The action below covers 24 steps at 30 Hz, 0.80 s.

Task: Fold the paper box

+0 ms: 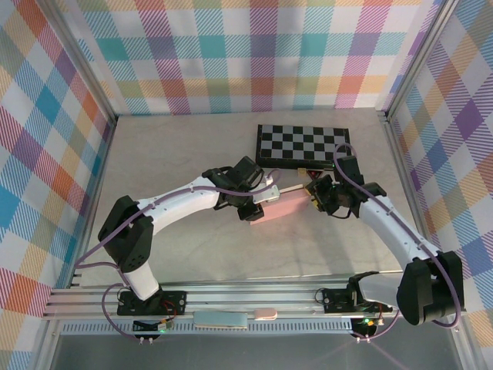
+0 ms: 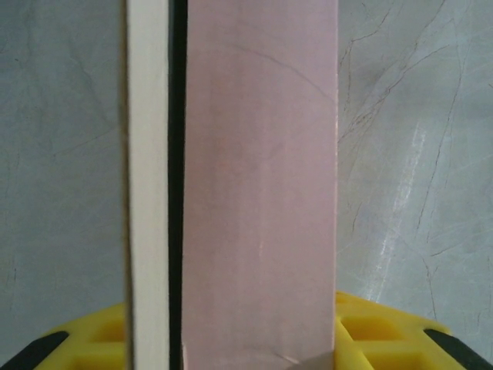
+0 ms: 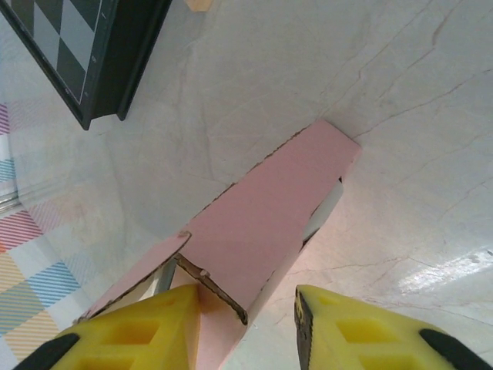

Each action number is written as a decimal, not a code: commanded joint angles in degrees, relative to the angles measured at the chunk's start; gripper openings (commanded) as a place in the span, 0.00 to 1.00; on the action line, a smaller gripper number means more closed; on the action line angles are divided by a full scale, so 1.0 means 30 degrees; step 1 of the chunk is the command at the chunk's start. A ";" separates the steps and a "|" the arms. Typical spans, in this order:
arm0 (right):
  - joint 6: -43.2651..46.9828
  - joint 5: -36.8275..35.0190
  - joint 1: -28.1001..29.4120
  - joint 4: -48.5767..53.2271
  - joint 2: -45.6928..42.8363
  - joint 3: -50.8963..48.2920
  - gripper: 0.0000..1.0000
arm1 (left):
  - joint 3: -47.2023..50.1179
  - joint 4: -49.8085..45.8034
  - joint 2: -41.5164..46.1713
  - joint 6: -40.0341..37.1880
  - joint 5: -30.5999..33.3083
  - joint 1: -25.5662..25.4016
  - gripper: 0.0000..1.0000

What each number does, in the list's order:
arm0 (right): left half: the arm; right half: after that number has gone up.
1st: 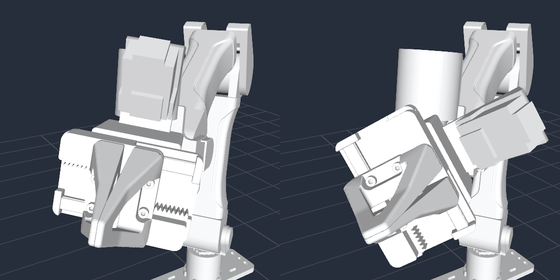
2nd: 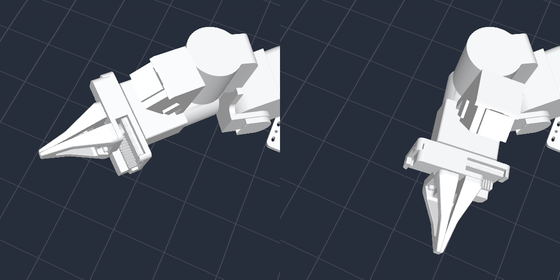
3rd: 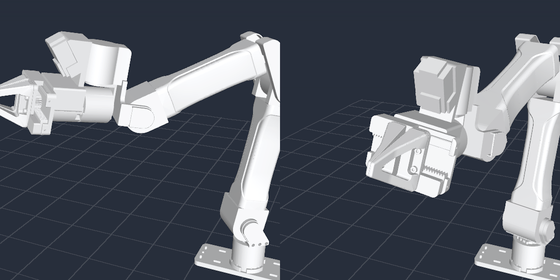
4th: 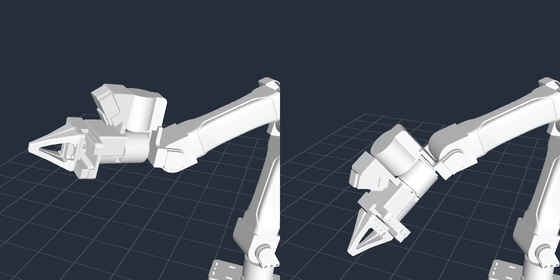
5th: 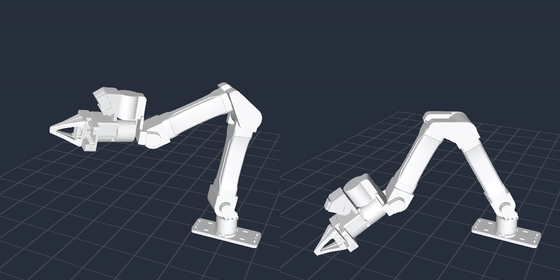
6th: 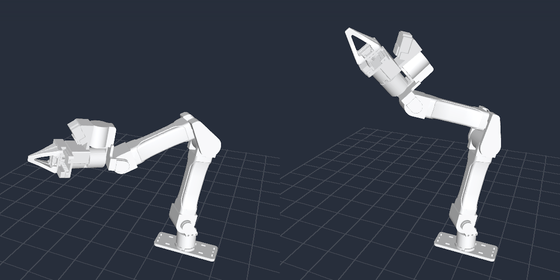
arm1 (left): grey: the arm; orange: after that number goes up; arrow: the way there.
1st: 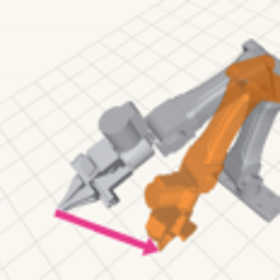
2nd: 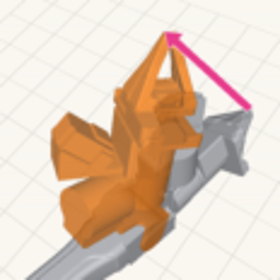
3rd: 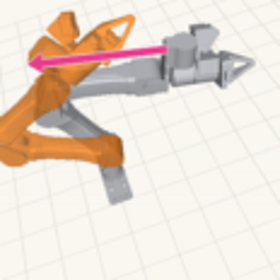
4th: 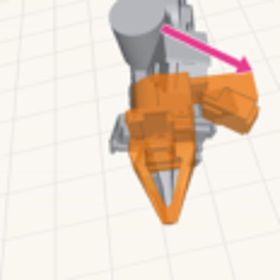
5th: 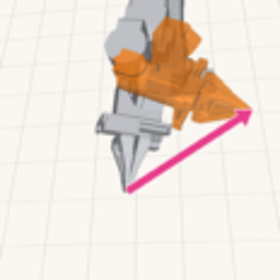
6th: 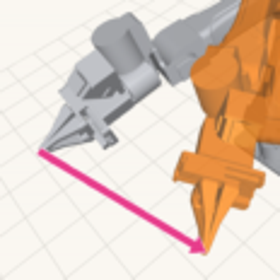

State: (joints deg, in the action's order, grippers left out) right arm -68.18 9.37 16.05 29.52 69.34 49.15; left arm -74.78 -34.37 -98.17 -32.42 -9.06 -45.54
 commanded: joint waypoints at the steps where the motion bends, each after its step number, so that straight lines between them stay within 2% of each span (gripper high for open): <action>1: 0.0088 -0.0749 0.0196 0.1939 -0.0534 0.0699 0.40 | 0.0247 0.0000 0.0804 0.0064 0.0148 0.0172 0.39; 5: 0.1726 -0.1219 0.0168 0.2833 -0.1082 0.2370 0.43 | 0.0214 -0.0245 0.0905 -0.0253 0.0120 0.0316 0.38; 10: 0.7354 -0.0894 -0.0653 0.3435 -0.0816 0.4274 0.42 | 0.0290 -0.0992 0.1279 -0.1343 0.0090 0.0498 0.37; 13: 1.1073 -0.0822 -0.0780 0.5094 0.0353 0.5665 0.40 | 0.0354 -0.1507 0.1440 -0.2002 -0.0062 0.0836 0.38; 24: 1.9083 0.2363 -0.0781 0.6207 0.3282 0.7939 0.35 | 0.0517 -0.3686 0.1454 -0.4338 -0.1755 0.3425 0.41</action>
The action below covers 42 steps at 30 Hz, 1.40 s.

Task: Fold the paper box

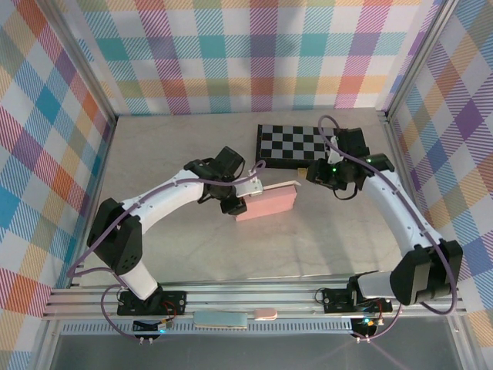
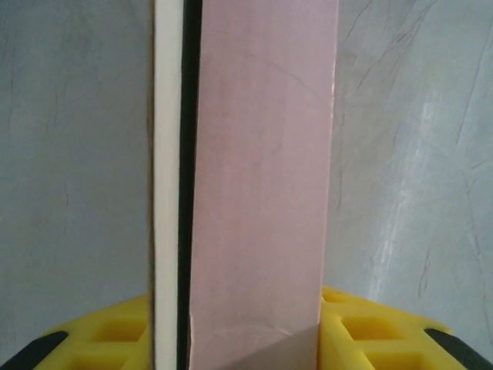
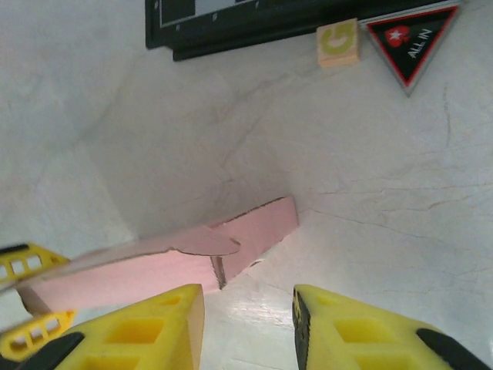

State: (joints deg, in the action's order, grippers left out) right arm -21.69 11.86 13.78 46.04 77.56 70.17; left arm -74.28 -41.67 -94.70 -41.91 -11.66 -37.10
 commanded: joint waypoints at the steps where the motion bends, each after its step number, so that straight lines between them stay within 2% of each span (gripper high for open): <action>1: 0.4240 0.1830 -0.0009 0.0585 0.0650 0.1025 0.36 | 0.0353 -0.1364 0.0238 -0.1302 -0.0939 0.0823 0.41; 8: 0.9703 0.3713 0.0084 0.0361 0.1561 0.1658 0.36 | -0.0249 -0.1491 -0.0176 -0.1441 -0.1153 0.1322 0.41; 11: 1.0702 0.4219 0.0215 0.0886 0.2000 0.2017 0.37 | -0.0448 -0.1432 -0.0330 -0.1409 -0.1183 0.1322 0.41; 18: 1.2983 0.3068 0.1278 0.1666 0.3282 0.2693 0.38 | -0.0728 -0.1437 -0.0655 -0.1440 -0.1174 0.1381 0.41; 26: 1.3386 0.0670 0.2304 0.2508 0.5479 0.4557 0.41 | -0.0700 -0.1377 -0.0634 -0.1411 -0.1209 0.1520 0.41; 28: 1.3288 0.0673 0.2313 0.2621 0.5707 0.4942 0.41 | -0.0699 -0.1377 -0.0618 -0.1381 -0.1208 0.1527 0.41; 42: 1.2695 0.0460 0.2760 0.2871 0.5451 0.4350 0.27 | -0.0874 -0.1298 -0.0789 -0.1235 -0.1373 0.1623 0.41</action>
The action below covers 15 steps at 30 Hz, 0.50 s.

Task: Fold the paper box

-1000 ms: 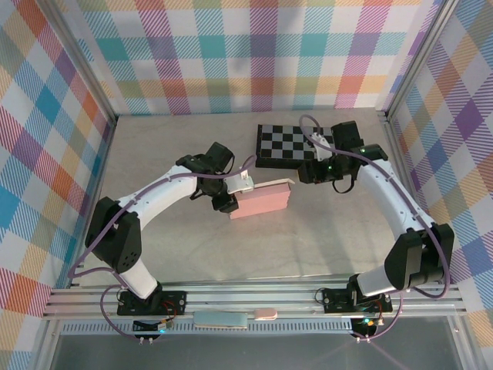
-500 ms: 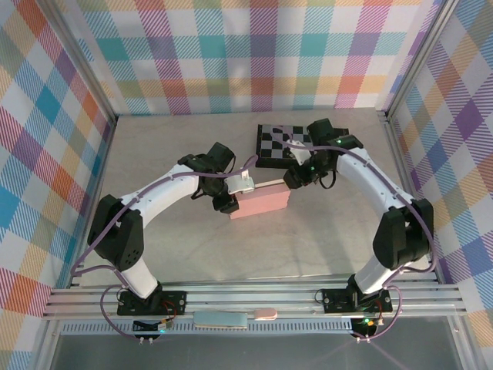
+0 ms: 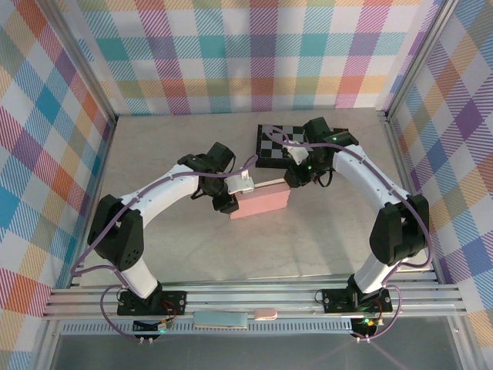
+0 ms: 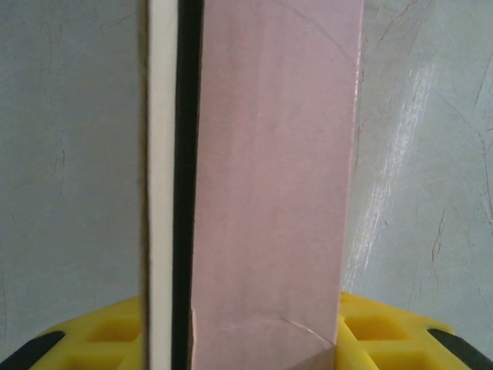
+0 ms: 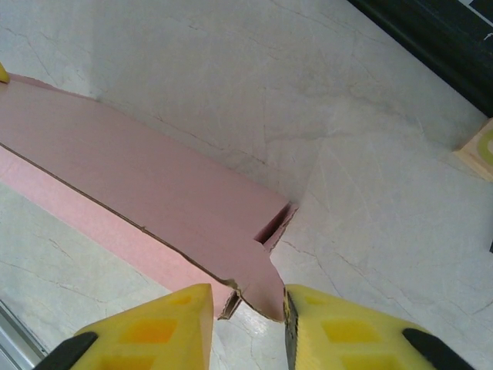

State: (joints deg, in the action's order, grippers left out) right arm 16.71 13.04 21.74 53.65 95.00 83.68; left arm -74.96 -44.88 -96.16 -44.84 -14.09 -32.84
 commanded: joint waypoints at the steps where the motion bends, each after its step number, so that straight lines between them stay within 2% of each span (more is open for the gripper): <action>1: -0.0157 0.0105 0.0134 0.0355 -0.0244 -0.0070 0.26 | -0.0677 -0.0216 -0.0345 -0.0233 -0.0549 0.0195 0.41; 8: -0.0296 -0.0096 0.0355 0.0520 0.0179 0.0262 0.16 | -0.0855 -0.0215 -0.0380 -0.0120 -0.0516 0.0196 0.41; 15: -0.0472 -0.0645 0.0593 0.0471 0.0179 0.0094 0.14 | -0.0883 -0.0215 -0.0437 -0.0039 -0.0519 0.0195 0.40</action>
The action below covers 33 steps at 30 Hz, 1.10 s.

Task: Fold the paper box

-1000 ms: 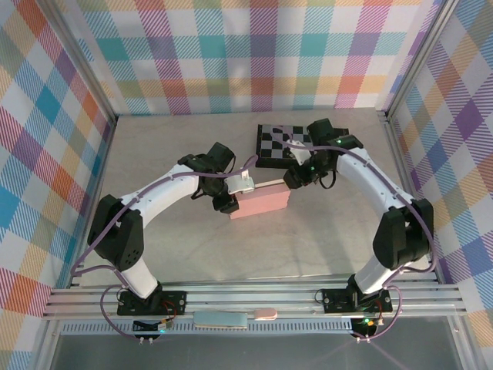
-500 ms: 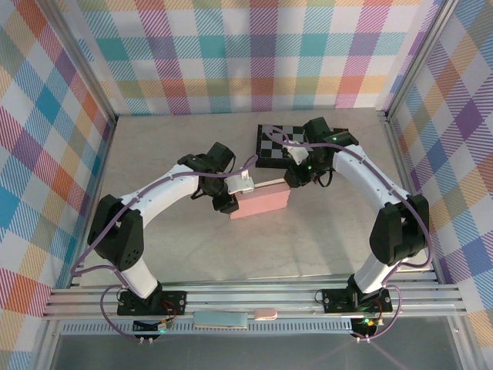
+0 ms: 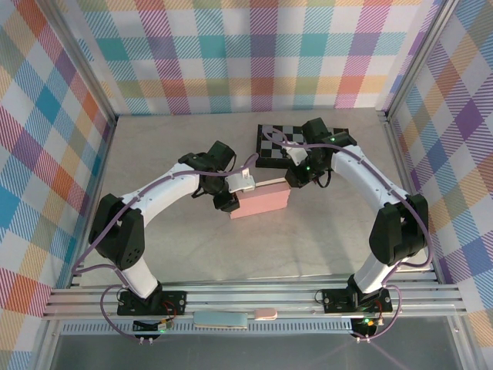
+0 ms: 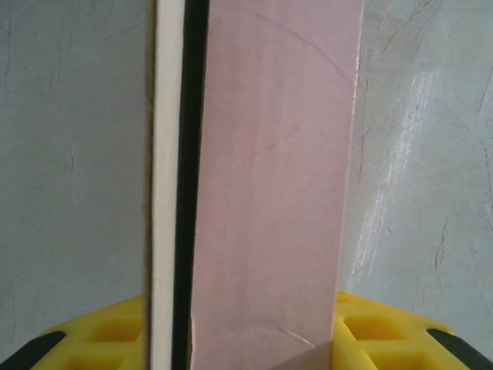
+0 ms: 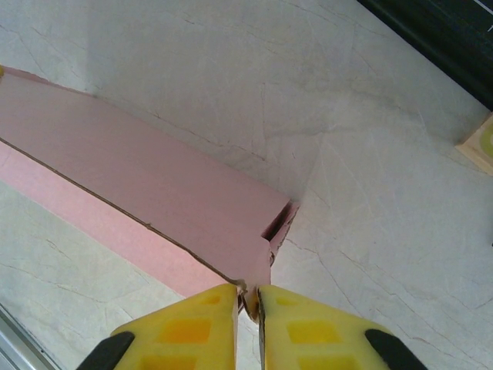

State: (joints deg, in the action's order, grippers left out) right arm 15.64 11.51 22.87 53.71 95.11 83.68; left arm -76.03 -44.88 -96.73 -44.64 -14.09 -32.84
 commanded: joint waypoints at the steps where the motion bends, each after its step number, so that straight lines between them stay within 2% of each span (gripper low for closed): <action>1: -0.0138 -0.0249 0.0234 0.0450 0.0169 0.0137 0.14 | -0.0570 -0.0215 -0.0271 -0.0090 -0.0519 0.0209 0.40; 5: -0.0331 -0.0870 0.0447 0.0464 0.0230 0.0190 0.12 | -0.0634 -0.0185 -0.0326 -0.0031 -0.0545 0.0203 0.41; 14: -0.1748 -0.1031 0.0759 0.0918 0.0477 0.0911 0.00 | -0.0590 -0.0090 -0.0295 0.0115 -0.0527 0.0214 0.40; 33: -0.5320 -0.0028 0.1047 0.3061 0.1841 0.3112 0.00 | -0.0621 0.0093 -0.0216 0.0496 -0.0314 0.0197 0.37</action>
State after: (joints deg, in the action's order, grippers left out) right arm 1.80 7.99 25.21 59.79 99.83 91.44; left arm -76.44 -45.08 -97.03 -43.99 -14.02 -32.80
